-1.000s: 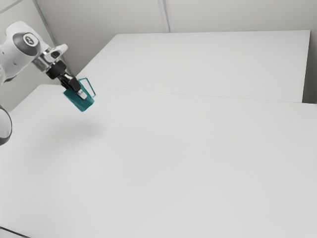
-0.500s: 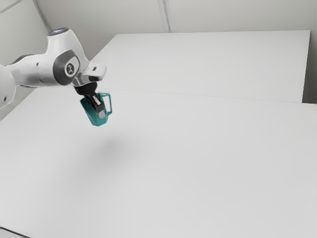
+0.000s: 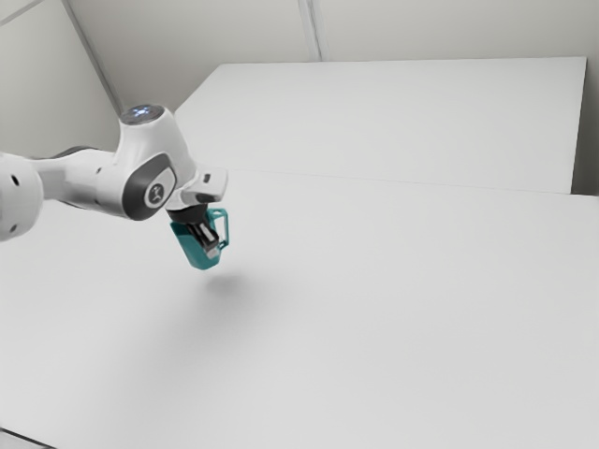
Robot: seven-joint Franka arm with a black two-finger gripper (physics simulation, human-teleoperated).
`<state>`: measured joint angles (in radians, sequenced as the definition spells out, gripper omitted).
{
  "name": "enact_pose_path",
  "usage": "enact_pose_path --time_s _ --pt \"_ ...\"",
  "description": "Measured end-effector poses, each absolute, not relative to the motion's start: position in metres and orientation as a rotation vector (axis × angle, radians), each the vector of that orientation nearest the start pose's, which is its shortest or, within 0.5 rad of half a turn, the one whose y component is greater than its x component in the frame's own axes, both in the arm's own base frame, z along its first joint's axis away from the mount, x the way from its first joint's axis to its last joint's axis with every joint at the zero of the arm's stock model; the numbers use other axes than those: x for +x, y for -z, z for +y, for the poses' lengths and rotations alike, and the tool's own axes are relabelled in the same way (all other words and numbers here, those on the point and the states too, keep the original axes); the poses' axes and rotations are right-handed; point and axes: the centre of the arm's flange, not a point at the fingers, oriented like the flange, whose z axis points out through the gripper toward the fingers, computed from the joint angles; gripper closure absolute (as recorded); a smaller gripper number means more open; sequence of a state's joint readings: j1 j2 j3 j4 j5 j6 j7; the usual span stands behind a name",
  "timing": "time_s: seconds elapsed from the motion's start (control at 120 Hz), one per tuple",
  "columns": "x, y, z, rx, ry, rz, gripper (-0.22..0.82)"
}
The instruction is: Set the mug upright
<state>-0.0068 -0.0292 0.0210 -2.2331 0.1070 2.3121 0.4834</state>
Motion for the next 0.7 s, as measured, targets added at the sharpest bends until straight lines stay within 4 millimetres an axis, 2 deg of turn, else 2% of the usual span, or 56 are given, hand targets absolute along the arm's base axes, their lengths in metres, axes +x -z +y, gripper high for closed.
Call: enact_pose_path --time_s 0.108,0.317,0.7 --pt "0.52 -0.38 0.013 -2.933 0.138 0.764 0.78" --pt "0.511 -0.367 0.028 -2.95 0.179 0.666 0.78" --pt "0.502 -0.342 0.011 -2.959 0.219 0.647 0.78"
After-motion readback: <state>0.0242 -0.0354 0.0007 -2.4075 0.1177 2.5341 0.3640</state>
